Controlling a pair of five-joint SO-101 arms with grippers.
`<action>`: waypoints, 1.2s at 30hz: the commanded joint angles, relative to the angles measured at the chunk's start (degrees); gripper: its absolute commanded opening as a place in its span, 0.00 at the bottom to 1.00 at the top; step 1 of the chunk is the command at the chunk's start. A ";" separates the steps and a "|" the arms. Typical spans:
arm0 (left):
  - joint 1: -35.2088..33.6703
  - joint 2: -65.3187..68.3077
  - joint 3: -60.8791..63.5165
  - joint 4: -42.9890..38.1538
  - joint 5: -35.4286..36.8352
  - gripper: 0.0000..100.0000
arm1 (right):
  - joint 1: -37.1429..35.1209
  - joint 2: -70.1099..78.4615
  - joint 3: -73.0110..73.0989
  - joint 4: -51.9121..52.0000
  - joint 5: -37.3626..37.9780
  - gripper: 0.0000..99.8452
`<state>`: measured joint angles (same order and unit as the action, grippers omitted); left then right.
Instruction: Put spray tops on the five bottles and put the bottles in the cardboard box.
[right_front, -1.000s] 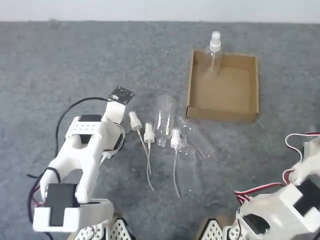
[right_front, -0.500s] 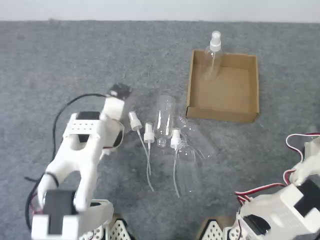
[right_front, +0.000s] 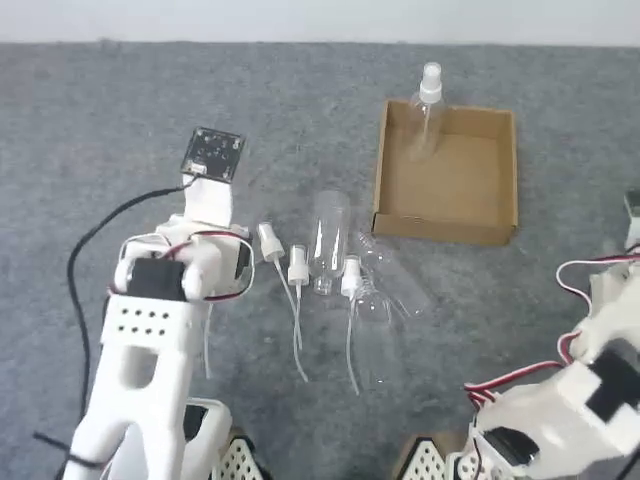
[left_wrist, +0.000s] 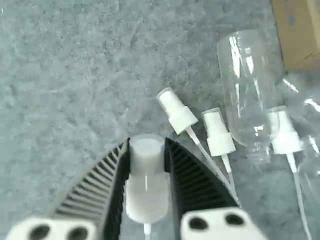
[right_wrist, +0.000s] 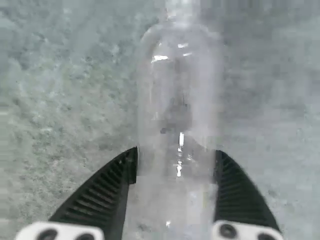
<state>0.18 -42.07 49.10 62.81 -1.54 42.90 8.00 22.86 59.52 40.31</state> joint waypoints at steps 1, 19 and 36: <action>0.35 -3.25 4.35 -6.86 2.29 0.01 | -1.01 -0.75 -1.23 1.36 -0.18 0.27; -0.18 -3.69 9.80 -11.16 2.29 0.01 | -10.33 0.40 -26.64 19.03 -2.11 0.25; 0.09 -3.16 9.89 -12.22 2.29 0.01 | -12.44 12.18 -40.53 29.32 -2.64 0.25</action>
<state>0.18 -43.56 59.38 52.97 0.04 31.65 21.10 -11.78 85.63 38.55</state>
